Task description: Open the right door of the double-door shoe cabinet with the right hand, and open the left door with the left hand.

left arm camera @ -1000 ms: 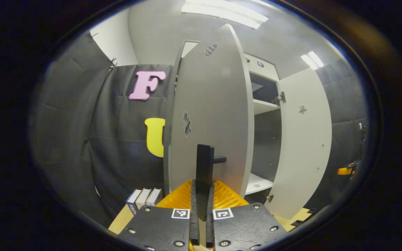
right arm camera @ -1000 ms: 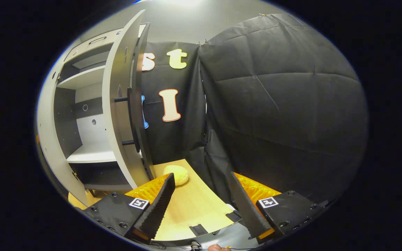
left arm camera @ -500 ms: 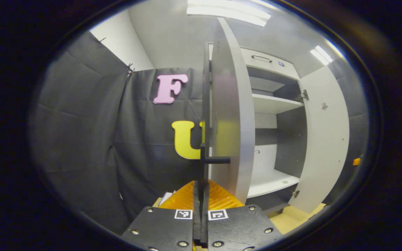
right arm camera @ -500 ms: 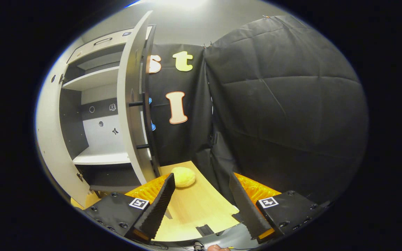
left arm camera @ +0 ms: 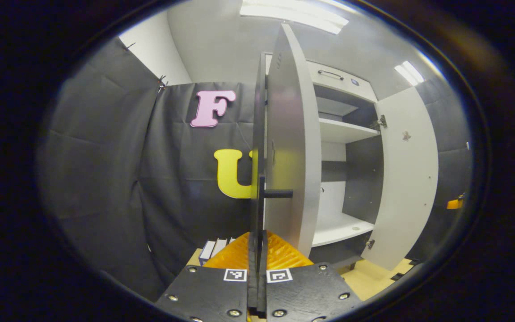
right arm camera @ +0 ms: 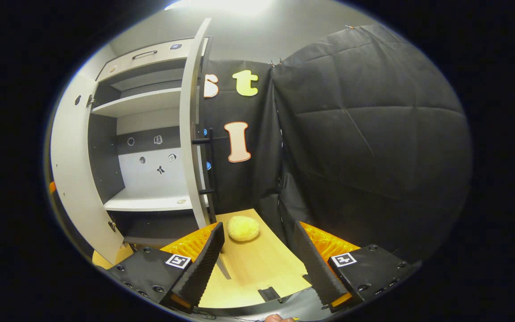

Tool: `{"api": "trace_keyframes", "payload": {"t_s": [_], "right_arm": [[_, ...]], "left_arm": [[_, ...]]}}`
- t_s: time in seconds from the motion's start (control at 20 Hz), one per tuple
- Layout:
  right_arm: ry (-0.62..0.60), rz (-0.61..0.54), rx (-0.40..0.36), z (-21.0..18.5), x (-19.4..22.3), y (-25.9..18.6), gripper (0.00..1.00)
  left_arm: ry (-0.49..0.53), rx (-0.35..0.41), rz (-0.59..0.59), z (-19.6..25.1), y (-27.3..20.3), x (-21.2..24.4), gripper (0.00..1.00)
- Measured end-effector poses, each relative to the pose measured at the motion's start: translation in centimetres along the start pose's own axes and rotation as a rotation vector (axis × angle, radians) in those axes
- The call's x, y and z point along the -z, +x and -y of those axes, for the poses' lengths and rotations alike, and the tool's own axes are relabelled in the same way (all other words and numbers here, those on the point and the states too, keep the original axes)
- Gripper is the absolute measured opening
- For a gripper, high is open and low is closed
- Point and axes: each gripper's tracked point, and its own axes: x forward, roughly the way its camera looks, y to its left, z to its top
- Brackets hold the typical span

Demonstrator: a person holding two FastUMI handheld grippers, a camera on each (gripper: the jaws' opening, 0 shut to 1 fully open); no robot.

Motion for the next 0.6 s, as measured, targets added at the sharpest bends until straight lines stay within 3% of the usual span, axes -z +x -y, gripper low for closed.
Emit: {"api": "trace_keyframes", "payload": {"t_s": [0.1,0.15,0.3,0.35,0.6], "right_arm": [[-0.014,0.010,-0.019,-0.5,-0.5,0.5,0.98],[-0.004,0.018,-0.027,-0.7,-0.9,0.7,0.92],[0.051,0.078,-0.022,-0.8,-2.6,1.3,0.92],[0.071,0.098,-0.041,-1.5,-3.1,1.4,0.98],[0.049,0.152,-0.136,-2.9,-4.9,2.0,0.98]], "left_arm": [[-0.025,-0.006,-0.013,0.4,-1.0,-0.1,0.01],[-0.022,-0.027,-0.010,0.1,-1.6,-0.7,0.01],[0.004,-0.091,0.003,-0.2,-4.5,-2.6,0.01],[0.007,-0.103,0.012,0.4,-5.4,-3.2,0.01],[0.103,-0.179,0.089,4.1,-8.9,-6.4,0.04]]}}
